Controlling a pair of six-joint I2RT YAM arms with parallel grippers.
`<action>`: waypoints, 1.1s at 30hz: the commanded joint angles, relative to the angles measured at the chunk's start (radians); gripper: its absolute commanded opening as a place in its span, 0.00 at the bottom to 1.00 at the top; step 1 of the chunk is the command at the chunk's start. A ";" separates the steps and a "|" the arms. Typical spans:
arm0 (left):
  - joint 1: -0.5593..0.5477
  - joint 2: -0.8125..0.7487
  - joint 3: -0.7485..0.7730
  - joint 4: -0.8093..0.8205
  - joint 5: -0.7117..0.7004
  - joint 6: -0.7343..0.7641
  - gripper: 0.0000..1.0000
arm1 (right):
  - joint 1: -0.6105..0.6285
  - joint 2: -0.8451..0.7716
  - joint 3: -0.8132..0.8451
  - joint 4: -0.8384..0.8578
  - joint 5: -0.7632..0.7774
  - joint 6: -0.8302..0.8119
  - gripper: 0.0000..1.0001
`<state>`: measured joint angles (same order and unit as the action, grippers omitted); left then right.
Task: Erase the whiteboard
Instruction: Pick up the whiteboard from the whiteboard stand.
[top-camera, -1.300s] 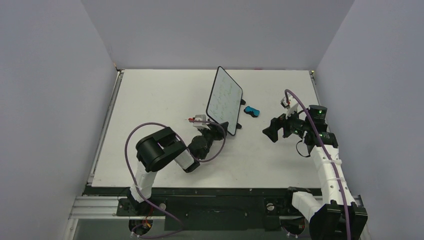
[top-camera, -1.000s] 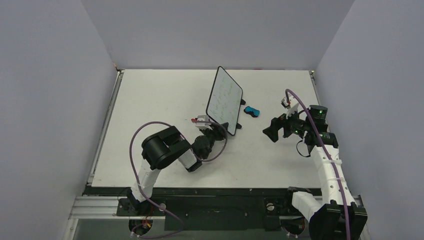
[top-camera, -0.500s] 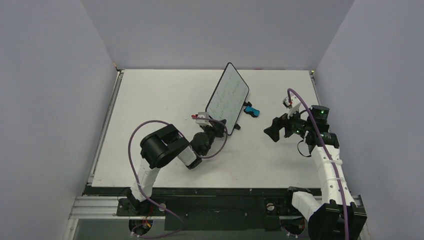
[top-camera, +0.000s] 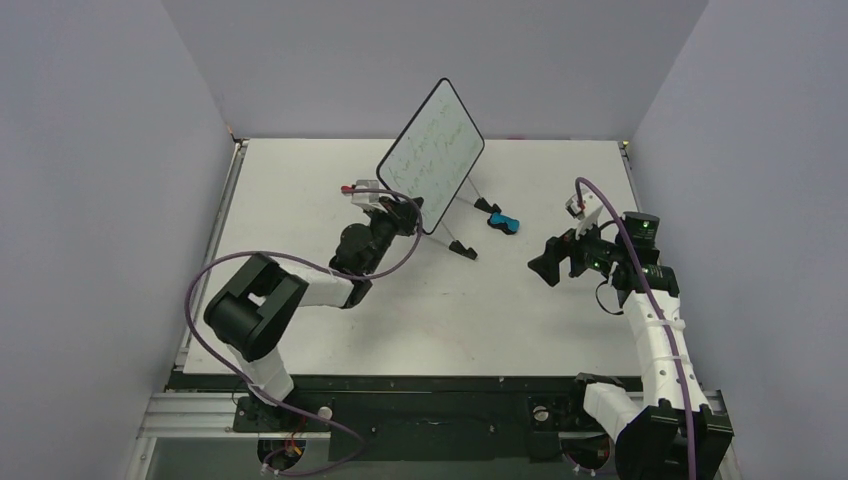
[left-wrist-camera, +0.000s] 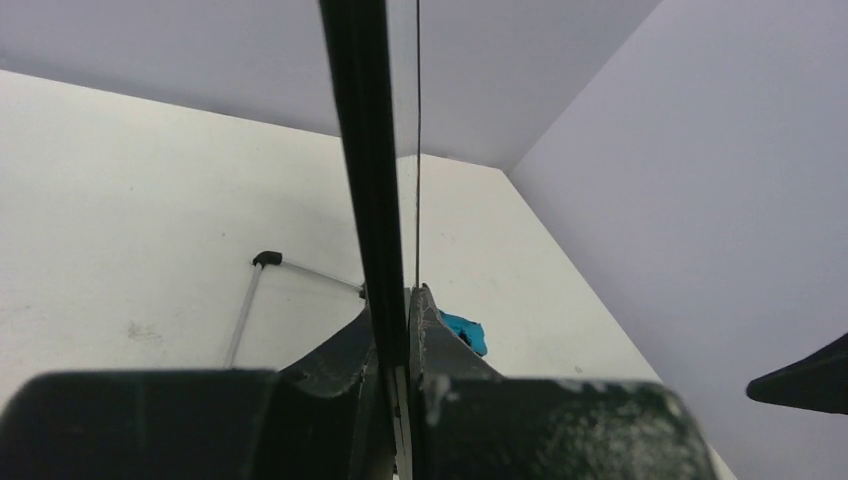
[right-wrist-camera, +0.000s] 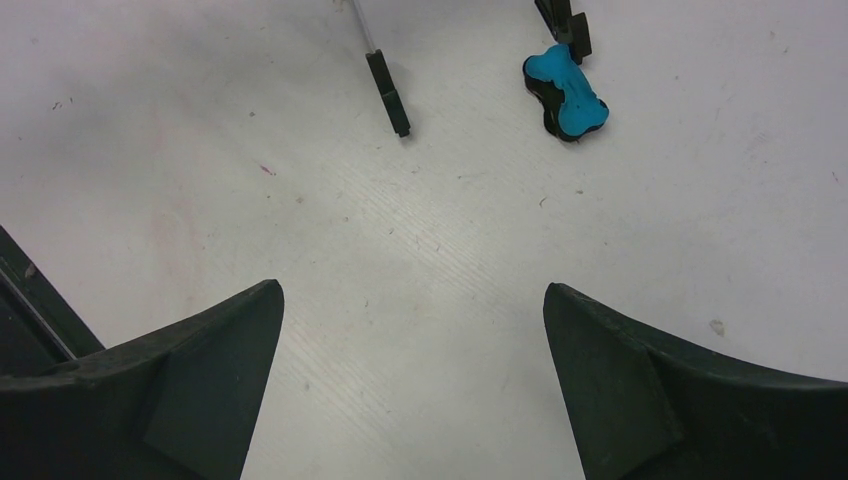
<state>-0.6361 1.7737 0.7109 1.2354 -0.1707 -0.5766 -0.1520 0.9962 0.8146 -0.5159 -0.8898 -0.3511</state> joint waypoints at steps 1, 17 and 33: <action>0.030 -0.137 0.064 -0.037 0.162 -0.041 0.00 | -0.009 -0.004 0.021 -0.012 -0.058 -0.046 0.98; 0.091 -0.859 -0.131 -0.784 0.369 -0.011 0.00 | 0.019 0.030 0.064 -0.148 0.006 -0.251 0.97; 0.105 -1.221 -0.411 -0.922 0.478 -0.098 0.00 | 0.140 0.367 0.340 -0.277 0.199 -0.496 0.94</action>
<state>-0.5388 0.5968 0.3386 0.1539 0.2615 -0.6277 -0.0257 1.2972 1.0729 -0.7841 -0.7403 -0.8093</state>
